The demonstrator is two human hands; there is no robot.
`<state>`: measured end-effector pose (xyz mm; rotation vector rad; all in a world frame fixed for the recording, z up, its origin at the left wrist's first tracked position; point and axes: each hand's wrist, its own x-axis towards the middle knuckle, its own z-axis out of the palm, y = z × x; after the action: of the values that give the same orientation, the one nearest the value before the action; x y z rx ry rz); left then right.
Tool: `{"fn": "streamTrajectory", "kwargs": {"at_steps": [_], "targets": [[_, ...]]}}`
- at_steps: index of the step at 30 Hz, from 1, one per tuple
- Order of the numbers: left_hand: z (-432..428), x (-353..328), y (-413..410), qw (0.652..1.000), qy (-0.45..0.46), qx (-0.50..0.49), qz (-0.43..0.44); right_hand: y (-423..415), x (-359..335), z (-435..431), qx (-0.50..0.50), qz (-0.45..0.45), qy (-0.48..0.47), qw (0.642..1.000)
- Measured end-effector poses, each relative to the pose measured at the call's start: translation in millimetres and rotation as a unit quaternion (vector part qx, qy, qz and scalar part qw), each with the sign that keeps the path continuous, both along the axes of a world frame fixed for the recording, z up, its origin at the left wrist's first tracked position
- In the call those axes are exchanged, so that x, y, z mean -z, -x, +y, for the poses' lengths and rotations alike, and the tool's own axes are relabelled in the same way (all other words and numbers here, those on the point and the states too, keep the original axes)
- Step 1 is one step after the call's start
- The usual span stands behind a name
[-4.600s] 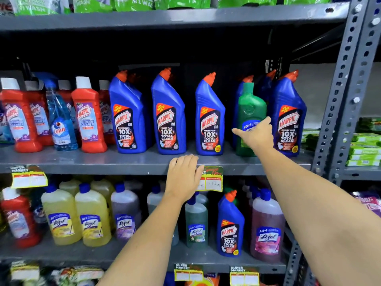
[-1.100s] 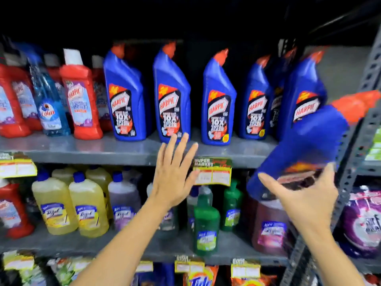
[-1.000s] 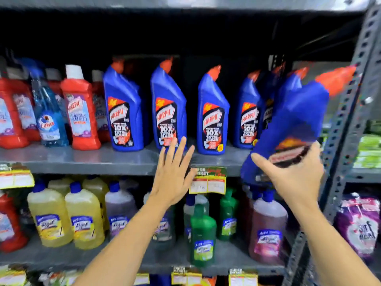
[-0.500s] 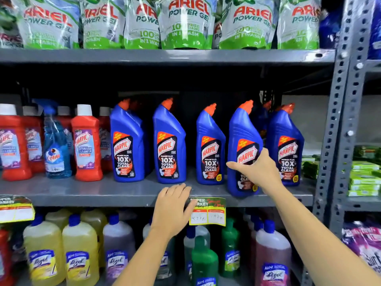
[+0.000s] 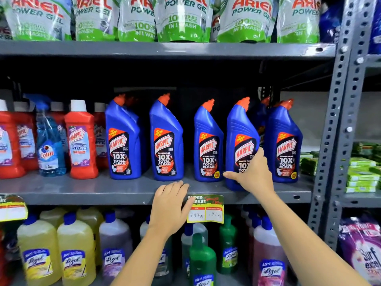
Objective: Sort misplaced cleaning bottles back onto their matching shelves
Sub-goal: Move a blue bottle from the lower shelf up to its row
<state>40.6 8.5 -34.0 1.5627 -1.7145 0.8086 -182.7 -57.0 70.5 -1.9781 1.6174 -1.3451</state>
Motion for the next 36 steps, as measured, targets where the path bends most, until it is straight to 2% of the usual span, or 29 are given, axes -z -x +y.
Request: {"fn": "streamTrajectory", "kwargs": {"at_steps": [15, 27, 36], "targets": [[-1, 1, 1, 1.000, -0.005, -0.001, 0.009, -2, 23, -35, 0.069, -0.046, 0.013, 0.996], [0, 3, 5, 0.999, -0.022, -0.009, 0.036, 9, 15, -53, 0.011, -0.042, -0.023, 0.999], [1, 2, 5, 0.999, -0.020, -0.014, 0.031, 8, 18, -52, 0.024, -0.051, -0.011, 0.998]]}}
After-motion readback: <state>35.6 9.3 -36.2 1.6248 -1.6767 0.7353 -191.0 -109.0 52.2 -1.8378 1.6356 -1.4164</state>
